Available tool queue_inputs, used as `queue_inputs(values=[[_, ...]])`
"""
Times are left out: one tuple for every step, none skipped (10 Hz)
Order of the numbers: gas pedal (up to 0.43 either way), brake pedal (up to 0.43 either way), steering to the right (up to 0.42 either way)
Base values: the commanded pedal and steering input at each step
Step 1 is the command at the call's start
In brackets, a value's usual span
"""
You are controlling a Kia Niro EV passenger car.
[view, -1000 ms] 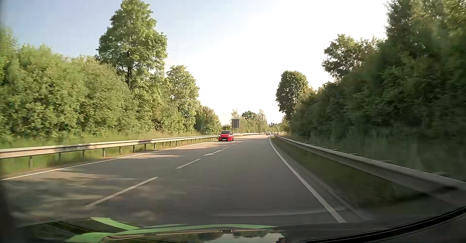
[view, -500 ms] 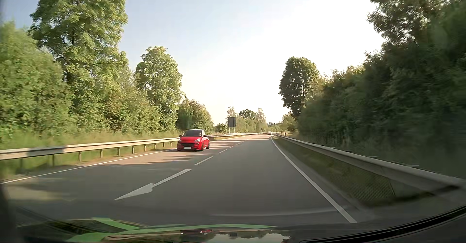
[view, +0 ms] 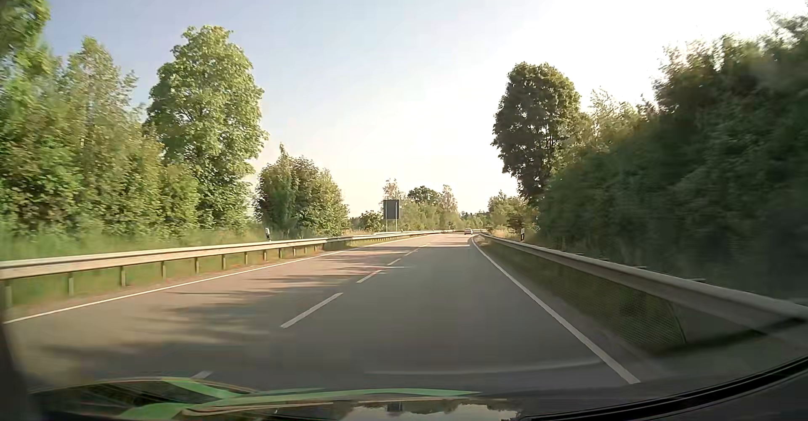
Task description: Follow the waypoints while adhering to traffic rules and regulations
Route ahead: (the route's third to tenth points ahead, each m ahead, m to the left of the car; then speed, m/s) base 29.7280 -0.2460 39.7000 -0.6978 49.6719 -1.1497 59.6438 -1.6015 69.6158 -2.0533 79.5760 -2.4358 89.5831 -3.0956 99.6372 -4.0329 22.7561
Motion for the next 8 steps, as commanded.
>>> queue_inputs(values=[[0.37,0.0,0.006],[0.37,0.0,0.006],[0.37,0.0,0.005],[0.37,0.0,0.005],[0.37,0.0,0.005],[0.37,0.0,0.005],[0.37,0.0,0.006],[0.378,0.0,0.007]])
